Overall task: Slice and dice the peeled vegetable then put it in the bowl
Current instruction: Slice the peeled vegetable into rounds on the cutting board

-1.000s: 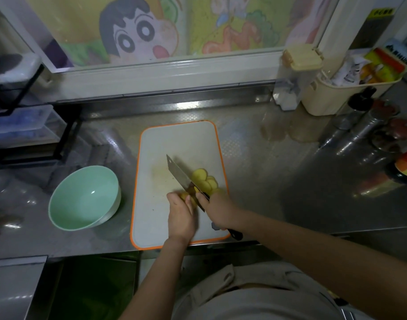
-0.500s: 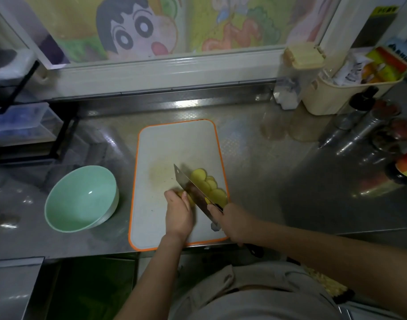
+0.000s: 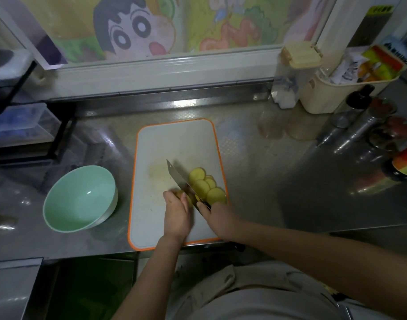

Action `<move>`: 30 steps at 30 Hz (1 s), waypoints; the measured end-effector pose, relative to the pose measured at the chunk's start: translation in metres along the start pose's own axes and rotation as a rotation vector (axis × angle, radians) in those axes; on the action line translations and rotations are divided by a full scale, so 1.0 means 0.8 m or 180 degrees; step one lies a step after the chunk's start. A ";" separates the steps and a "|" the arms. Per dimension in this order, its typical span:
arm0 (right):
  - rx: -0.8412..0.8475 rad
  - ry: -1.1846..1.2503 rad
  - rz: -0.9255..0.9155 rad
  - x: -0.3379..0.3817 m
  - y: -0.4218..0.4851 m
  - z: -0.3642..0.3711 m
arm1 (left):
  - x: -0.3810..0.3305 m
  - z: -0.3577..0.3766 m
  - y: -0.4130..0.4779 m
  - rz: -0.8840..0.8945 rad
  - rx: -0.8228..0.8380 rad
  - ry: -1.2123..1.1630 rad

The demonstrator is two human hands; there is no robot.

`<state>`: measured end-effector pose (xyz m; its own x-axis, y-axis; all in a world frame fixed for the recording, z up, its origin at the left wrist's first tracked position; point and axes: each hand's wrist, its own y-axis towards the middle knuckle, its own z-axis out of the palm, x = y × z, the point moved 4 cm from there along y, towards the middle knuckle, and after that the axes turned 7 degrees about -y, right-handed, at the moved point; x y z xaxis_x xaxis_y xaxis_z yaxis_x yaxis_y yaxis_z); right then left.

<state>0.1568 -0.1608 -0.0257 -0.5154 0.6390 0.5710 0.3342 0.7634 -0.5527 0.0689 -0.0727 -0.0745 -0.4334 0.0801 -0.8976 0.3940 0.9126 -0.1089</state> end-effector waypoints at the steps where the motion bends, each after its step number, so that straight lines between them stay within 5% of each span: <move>1: -0.0042 0.0015 0.0043 -0.002 0.000 0.001 | 0.000 0.001 -0.001 -0.0006 0.0013 0.0003; 16: -0.0202 0.0095 -0.0016 0.008 -0.007 0.006 | 0.000 0.002 -0.002 -0.0148 -0.0073 0.0148; 30: 0.0344 -0.0064 -0.0061 -0.027 -0.033 -0.019 | 0.000 0.003 0.008 -0.0249 -0.0026 0.0071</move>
<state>0.1713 -0.1935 -0.0140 -0.5369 0.6216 0.5704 0.2378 0.7602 -0.6046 0.0737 -0.0676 -0.0761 -0.4807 0.0171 -0.8767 0.3516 0.9197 -0.1748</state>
